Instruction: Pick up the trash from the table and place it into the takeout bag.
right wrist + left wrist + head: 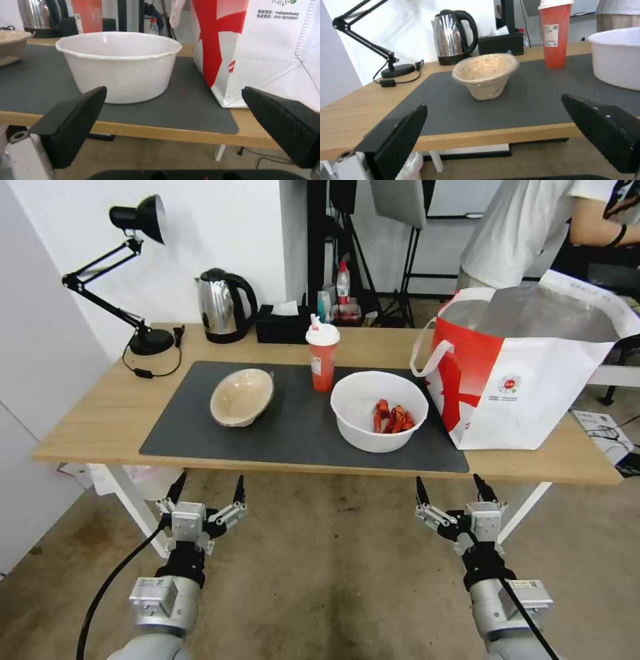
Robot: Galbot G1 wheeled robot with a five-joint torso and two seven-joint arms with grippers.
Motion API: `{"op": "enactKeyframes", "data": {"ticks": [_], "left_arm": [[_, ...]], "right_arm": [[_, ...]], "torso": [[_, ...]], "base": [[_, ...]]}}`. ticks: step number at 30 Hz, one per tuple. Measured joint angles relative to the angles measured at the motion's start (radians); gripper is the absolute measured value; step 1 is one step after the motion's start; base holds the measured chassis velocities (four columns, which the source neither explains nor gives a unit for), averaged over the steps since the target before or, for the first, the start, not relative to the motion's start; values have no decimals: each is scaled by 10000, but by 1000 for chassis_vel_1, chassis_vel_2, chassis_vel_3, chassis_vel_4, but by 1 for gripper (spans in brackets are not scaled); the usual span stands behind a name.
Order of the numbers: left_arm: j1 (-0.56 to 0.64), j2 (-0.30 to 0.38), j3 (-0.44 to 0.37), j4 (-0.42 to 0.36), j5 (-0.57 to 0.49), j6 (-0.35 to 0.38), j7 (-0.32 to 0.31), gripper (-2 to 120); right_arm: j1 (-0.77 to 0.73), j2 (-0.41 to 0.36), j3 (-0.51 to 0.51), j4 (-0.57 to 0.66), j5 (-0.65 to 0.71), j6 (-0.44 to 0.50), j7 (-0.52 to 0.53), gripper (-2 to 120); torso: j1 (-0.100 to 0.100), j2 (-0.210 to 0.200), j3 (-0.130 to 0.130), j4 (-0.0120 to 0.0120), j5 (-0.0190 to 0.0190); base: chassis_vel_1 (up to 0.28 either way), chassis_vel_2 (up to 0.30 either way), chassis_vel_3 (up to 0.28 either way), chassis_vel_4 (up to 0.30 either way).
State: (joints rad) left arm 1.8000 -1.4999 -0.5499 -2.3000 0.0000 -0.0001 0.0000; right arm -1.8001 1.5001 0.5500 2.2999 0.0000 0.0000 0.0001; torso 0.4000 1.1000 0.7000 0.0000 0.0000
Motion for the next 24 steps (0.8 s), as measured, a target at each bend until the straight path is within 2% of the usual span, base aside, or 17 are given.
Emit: {"op": "enactKeyframes", "data": {"ticks": [24], "left_arm": [[0, 0, 0, 0, 0, 0, 0, 100]], "right_arm": [[0, 0, 0, 0, 0, 0, 0, 100]], "torso": [[0, 0, 0, 0, 0]], "base": [[0, 0, 0, 0]]}}
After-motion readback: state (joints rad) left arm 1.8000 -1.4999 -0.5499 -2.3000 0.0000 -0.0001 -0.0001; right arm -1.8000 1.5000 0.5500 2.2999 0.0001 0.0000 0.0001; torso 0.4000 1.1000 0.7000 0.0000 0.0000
